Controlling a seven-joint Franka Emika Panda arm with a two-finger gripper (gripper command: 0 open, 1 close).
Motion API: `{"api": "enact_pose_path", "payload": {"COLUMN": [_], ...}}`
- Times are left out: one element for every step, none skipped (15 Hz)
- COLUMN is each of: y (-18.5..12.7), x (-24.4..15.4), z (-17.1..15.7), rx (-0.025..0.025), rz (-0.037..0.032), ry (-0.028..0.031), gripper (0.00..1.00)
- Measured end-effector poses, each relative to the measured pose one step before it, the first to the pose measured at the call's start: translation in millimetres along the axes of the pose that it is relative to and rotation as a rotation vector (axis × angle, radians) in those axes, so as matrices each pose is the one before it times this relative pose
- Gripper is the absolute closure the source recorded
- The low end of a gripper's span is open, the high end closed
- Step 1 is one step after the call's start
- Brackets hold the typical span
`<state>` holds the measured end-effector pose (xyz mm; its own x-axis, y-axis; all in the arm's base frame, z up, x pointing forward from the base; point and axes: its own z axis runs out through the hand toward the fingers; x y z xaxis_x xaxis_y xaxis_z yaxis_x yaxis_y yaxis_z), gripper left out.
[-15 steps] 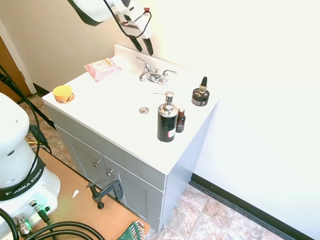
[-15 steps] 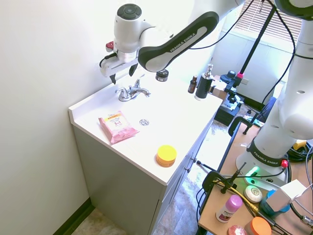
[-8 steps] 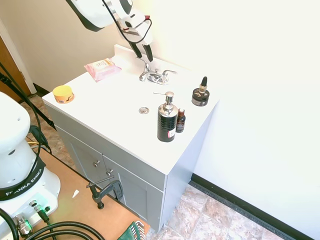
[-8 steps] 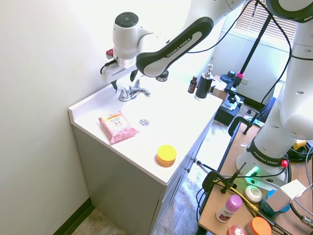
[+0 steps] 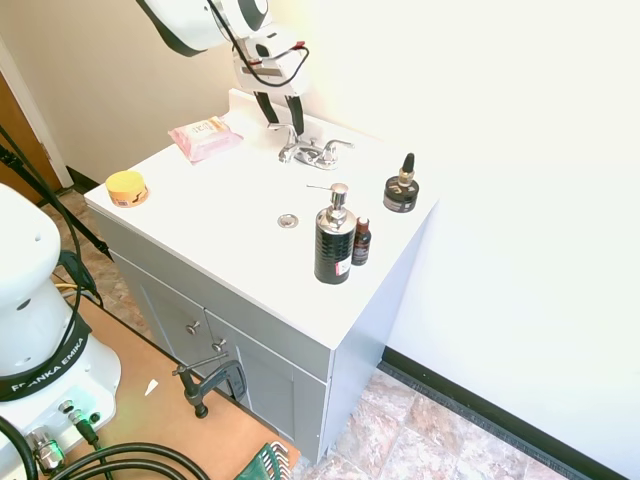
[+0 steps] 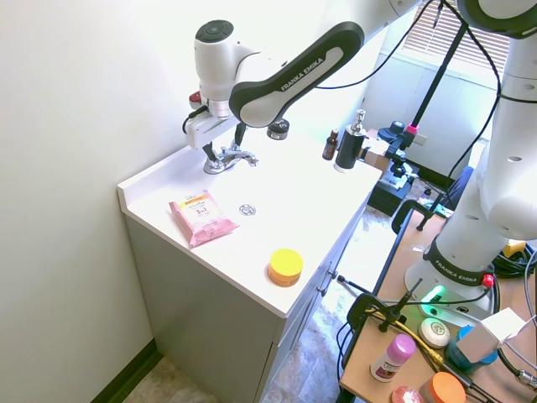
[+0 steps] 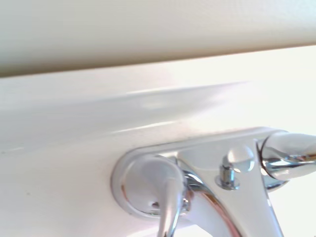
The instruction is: Turn on the hot water
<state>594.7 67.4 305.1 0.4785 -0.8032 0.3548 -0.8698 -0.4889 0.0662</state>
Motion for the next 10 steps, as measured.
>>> {"api": "enact_pose_path", "payload": {"y": [3.0, 2.28, 1.61, 0.88, 0.17, 1.22, 4.32, 7.85, 10.81, 12.57], "x": [3.3, 2.75, 2.28, 1.31, -0.12, -0.01, 0.91, 1.85, 2.77, 3.27], "z": [1.48, 1.51, 1.11, 0.43, -0.34, -1.39, -4.39, -6.83, -7.6, -6.39], "rx": [-0.01212, -0.00849, -0.00684, -0.00246, 0.00051, 0.00497, 0.01111, 0.01067, 0.00948, 0.00807], "rz": [0.00154, -0.00066, -0.00018, 0.00073, 0.00398, -0.00271, -0.01496, -0.01678, -0.0093, -0.00067], "ry": [0.00593, 0.00664, 0.0055, 0.00236, -0.00465, -0.02009, -0.03716, -0.03323, -0.02274, -0.02324], "gripper": [0.0, 0.0, 0.0, 0.0, 0.0, 0.0, 0.0, 0.0, 0.0, 0.0]}}
